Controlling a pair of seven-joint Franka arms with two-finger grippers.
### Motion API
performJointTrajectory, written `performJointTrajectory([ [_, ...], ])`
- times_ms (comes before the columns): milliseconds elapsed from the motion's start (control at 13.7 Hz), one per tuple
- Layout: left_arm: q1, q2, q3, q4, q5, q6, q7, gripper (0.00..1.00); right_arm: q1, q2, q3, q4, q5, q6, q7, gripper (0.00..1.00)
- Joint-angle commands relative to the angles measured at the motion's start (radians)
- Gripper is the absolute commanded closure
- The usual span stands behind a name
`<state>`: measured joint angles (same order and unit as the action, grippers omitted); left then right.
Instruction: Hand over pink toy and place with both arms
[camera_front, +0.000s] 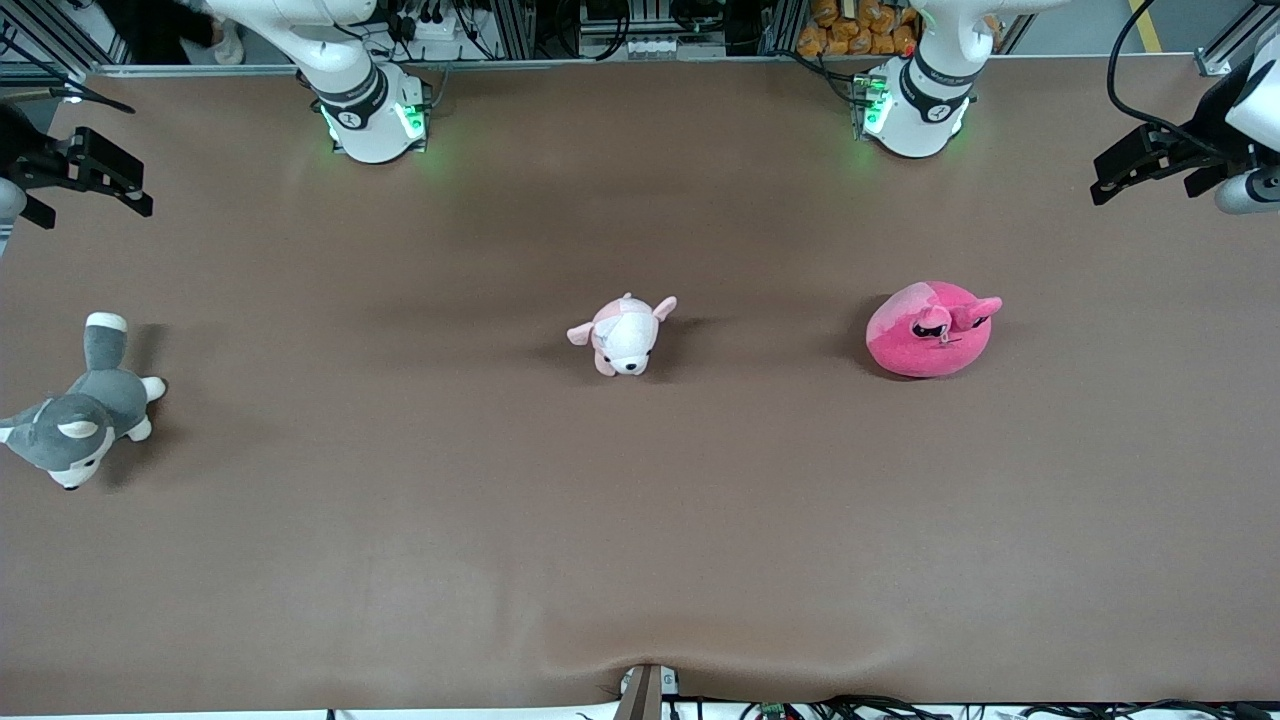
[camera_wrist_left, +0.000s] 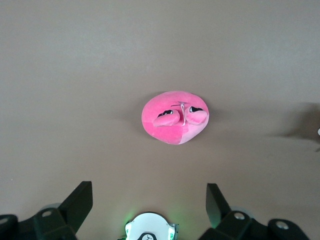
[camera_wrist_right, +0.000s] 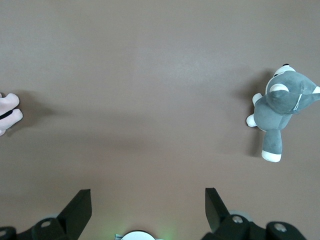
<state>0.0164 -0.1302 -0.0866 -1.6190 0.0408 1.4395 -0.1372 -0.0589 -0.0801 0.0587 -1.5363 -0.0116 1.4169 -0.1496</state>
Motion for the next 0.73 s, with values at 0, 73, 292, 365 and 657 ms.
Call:
performJointTrajectory([
  [0, -0.001, 0.001, 0.001, 0.022, 0.005, -0.022, 0.014, 0.00, -0.016, -0.015, 0.009, -0.013, 0.019, 0.000, -0.013, 0.00],
  [73, 0.000, 0.004, 0.002, 0.030, 0.005, -0.022, 0.019, 0.00, -0.016, -0.015, 0.009, -0.013, 0.019, 0.000, -0.013, 0.00],
  [292, -0.001, 0.017, 0.008, 0.059, 0.013, -0.022, 0.010, 0.00, -0.016, -0.015, 0.009, -0.013, 0.019, 0.000, -0.013, 0.00],
  [365, -0.001, 0.026, 0.008, 0.079, 0.022, -0.022, 0.010, 0.00, -0.016, -0.015, 0.009, -0.013, 0.019, 0.000, -0.013, 0.00],
  [657, -0.001, 0.027, 0.002, 0.071, 0.021, -0.053, 0.001, 0.00, -0.016, -0.015, 0.009, -0.013, 0.019, 0.000, -0.013, 0.00],
])
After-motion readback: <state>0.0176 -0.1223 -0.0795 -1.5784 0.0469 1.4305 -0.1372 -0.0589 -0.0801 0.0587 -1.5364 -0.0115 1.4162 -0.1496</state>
